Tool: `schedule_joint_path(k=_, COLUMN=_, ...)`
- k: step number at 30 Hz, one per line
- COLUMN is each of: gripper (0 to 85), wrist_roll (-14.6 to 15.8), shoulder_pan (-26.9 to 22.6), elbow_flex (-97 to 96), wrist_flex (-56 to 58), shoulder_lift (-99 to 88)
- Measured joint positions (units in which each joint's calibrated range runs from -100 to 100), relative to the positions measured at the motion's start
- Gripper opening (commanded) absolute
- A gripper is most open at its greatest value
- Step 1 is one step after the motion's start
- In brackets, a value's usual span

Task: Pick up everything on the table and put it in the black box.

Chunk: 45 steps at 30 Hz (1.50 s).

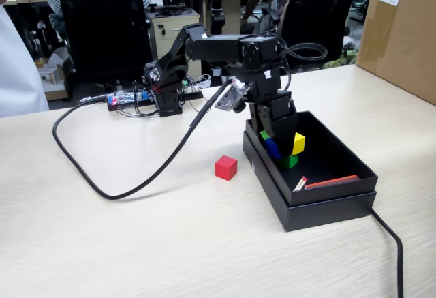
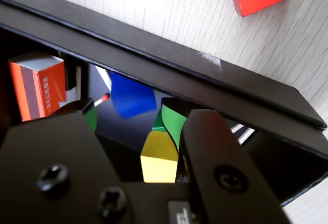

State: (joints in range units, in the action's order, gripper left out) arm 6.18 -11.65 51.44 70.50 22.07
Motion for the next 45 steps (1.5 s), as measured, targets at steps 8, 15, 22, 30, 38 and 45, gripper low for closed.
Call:
schedule_joint_path(k=8, gripper=39.6, wrist_roll=0.05, shoulder_pan=1.12, elbow_flex=-7.94, wrist_flex=-0.31, shoulder_lift=-17.61)
schedule_joint_path(k=15, gripper=45.6, wrist_roll=-0.29, shoulder_pan=5.52, elbow_flex=-35.78, wrist_flex=-0.46, shoulder_lift=-45.83)
schedule_joint_path(k=22, gripper=45.7, wrist_roll=-1.42, shoulder_pan=6.69, elbow_flex=-44.73, wrist_flex=-0.77, shoulder_lift=-43.24)
schedule_joint_path(k=30, gripper=45.3, wrist_roll=-1.95, shoulder_pan=6.4, elbow_flex=-34.96, wrist_flex=-1.01, shoulder_lift=-23.82)
schedule_joint_path(k=38, gripper=42.0, wrist_roll=-2.0, shoulder_pan=5.86, elbow_flex=-31.04, wrist_flex=-1.08, shoulder_lift=-12.43)
schedule_joint_path(k=45, gripper=25.4, wrist_roll=-1.42, shoulder_pan=5.91, elbow_flex=-31.04, wrist_flex=-1.08, shoulder_lift=-9.84)
